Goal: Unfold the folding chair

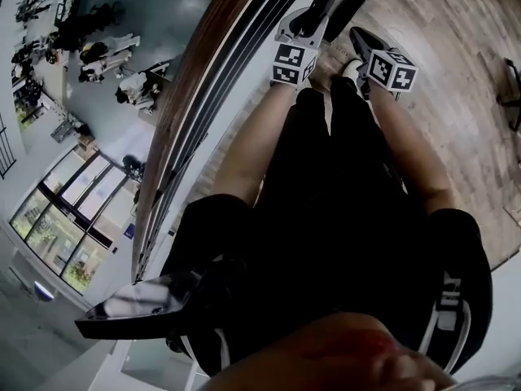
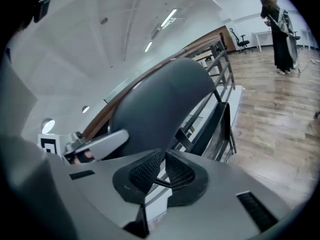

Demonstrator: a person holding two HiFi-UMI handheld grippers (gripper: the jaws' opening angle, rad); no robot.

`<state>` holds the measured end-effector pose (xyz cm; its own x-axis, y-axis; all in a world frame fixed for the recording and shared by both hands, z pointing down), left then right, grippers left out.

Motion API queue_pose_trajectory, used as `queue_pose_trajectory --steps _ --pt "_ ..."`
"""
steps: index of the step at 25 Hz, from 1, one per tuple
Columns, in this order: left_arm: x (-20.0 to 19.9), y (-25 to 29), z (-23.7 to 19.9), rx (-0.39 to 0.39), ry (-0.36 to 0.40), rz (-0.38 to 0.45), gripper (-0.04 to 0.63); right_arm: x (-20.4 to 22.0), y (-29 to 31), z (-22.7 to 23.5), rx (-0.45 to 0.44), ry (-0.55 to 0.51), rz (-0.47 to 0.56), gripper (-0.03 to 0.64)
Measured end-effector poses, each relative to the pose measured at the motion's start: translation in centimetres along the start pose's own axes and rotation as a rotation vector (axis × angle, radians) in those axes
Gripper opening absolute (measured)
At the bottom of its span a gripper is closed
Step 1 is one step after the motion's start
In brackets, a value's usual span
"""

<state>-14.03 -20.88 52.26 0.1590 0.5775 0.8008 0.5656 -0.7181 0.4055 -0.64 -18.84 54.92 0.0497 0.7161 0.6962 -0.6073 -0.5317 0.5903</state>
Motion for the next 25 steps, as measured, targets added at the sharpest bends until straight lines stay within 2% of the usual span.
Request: queue_pose_trajectory --steps 1,5,13,19,22,25 --pt "-0.1 -0.1 0.3 -0.002 0.002 0.000 0.118 0.5 0.4 0.8 0.036 0.026 -0.024 0.016" --pt "-0.3 -0.5 1.2 -0.003 0.008 0.003 0.118 2.2 2.5 3.2 0.148 0.122 -0.092 0.123" --pt "0.4 -0.8 2.5 -0.013 0.026 0.015 0.118 4.8 7.3 6.7 0.326 0.245 -0.155 0.235" --pt "0.7 -0.5 2.9 -0.006 0.021 0.029 0.118 5.8 9.7 7.5 0.398 0.376 -0.205 0.290" --pt "0.8 -0.4 2.9 0.002 0.021 0.023 0.118 6.0 11.0 7.7 0.449 0.386 -0.217 0.301" --pt "0.6 -0.5 3.1 0.007 0.021 0.019 0.117 7.3 12.2 8.5 0.491 0.401 -0.272 0.301"
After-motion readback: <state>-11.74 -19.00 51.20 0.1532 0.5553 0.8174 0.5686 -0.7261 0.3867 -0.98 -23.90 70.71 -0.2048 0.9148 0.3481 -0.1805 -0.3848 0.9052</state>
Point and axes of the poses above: the fingertips, and each gripper's own axes: y forward along the fingers, z to its right, x out of its underside, the point moved 4 cm from there along -y, backward along the fingers, and after that the axes turned 14 degrees about -y, right-handed, at the moved point
